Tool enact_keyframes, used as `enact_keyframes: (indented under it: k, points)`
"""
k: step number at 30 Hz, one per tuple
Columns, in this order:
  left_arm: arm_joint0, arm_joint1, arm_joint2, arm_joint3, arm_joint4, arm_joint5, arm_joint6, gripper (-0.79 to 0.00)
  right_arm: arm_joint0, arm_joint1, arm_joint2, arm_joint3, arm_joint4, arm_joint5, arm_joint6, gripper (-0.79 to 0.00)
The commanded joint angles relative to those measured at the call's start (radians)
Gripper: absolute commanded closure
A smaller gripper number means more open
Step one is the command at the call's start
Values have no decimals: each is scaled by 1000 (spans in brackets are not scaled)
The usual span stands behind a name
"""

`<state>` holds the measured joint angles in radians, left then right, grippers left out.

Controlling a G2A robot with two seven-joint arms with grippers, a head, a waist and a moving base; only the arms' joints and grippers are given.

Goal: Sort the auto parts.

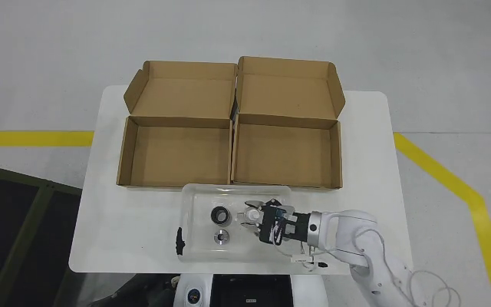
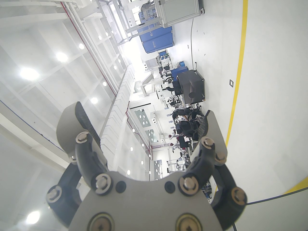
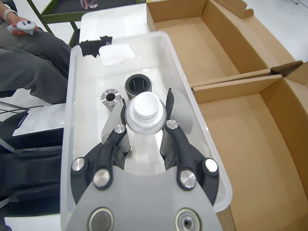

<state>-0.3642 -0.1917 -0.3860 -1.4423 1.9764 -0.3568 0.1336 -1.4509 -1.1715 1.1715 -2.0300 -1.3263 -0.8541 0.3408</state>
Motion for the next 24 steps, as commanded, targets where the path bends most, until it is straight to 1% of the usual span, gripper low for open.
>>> enact_keyframes:
  k: [1,6,12,18,24]
  points:
    - [0,0,0,0,0,0,0,-785,6,1,3,-14,11,-5,-21,0]
    - [0,0,0,0,0,0,0,-785,19,5,11,-30,42,-11,-71,0]
    - [0,0,0,0,0,0,0,-785,28,7,24,-58,81,6,-147,0]
    - [0,0,0,0,0,0,0,-785,42,10,38,-120,59,28,-212,0]
    - [0,0,0,0,0,0,0,-785,55,10,50,-141,72,69,-277,0]
